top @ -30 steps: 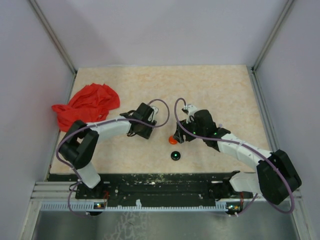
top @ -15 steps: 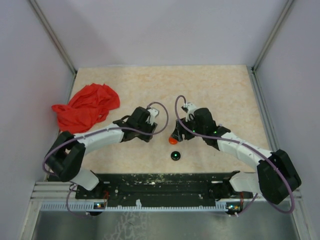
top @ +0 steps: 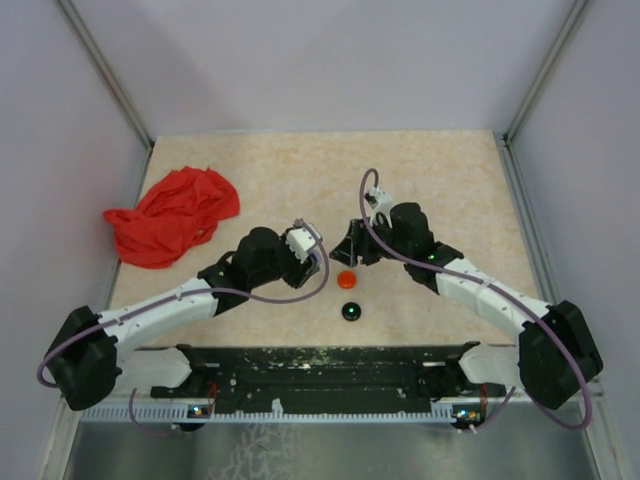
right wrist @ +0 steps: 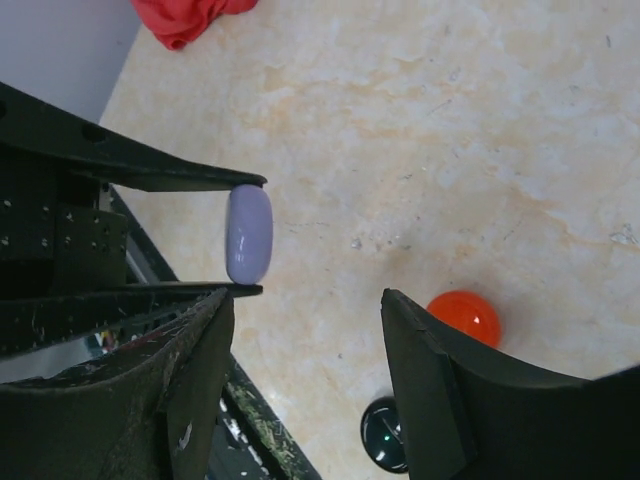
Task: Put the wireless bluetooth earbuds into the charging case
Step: Pick up the charging case at the center of the board.
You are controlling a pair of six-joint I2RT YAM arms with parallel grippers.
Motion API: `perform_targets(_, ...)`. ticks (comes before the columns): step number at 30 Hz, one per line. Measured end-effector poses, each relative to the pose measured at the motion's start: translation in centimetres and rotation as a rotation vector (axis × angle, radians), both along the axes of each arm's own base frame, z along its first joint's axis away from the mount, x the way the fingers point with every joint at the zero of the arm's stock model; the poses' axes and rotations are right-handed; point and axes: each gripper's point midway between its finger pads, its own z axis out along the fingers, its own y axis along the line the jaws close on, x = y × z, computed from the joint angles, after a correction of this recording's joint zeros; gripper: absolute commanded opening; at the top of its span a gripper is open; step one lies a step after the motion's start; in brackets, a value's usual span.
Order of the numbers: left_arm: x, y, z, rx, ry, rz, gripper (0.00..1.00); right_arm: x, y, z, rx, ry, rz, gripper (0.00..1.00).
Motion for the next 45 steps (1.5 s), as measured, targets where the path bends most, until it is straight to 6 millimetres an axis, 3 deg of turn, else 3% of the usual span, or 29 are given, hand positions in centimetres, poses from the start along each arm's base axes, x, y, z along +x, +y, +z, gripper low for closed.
perform_targets(10, -1.1, -2.2, 2.7, -0.043, -0.172, -0.151, 0.44, -0.9, 2.2, 3.4, 0.103, -0.015, 0.08, 0.6)
perform_targets(17, -1.2, -2.8, 3.6, -0.054, -0.221, -0.18, 0.44, -1.7, 3.0, 3.4, 0.102, -0.009, 0.112, 0.54)
perform_targets(25, -1.3, -3.0, 3.8, -0.054, -0.237, -0.192, 0.45, -2.2, 3.5, 3.2, 0.097, -0.006, 0.137, 0.38)
perform_targets(30, -1.3, -2.9, 4.0, -0.056, -0.245, -0.193, 0.47, -2.0, 3.5, 2.9, 0.086, -0.01, 0.131, 0.21)
perform_targets(38, -1.5, -2.7, 4.3, -0.059, -0.258, -0.199, 0.7, -2.1, 3.4, 2.9, 0.086, -0.006, 0.137, 0.04)
perform_targets(41, -1.9, -2.5, 5.1, -0.085, -0.267, -0.196, 0.79, -2.0, 3.2, 3.0, 0.092, -0.008, 0.15, 0.03)
perform_targets(45, -2.4, -2.1, 6.9, -0.13, -0.292, -0.194, 0.83, -1.4, 1.8, 3.6, 0.088, -0.038, 0.14, 0.02)
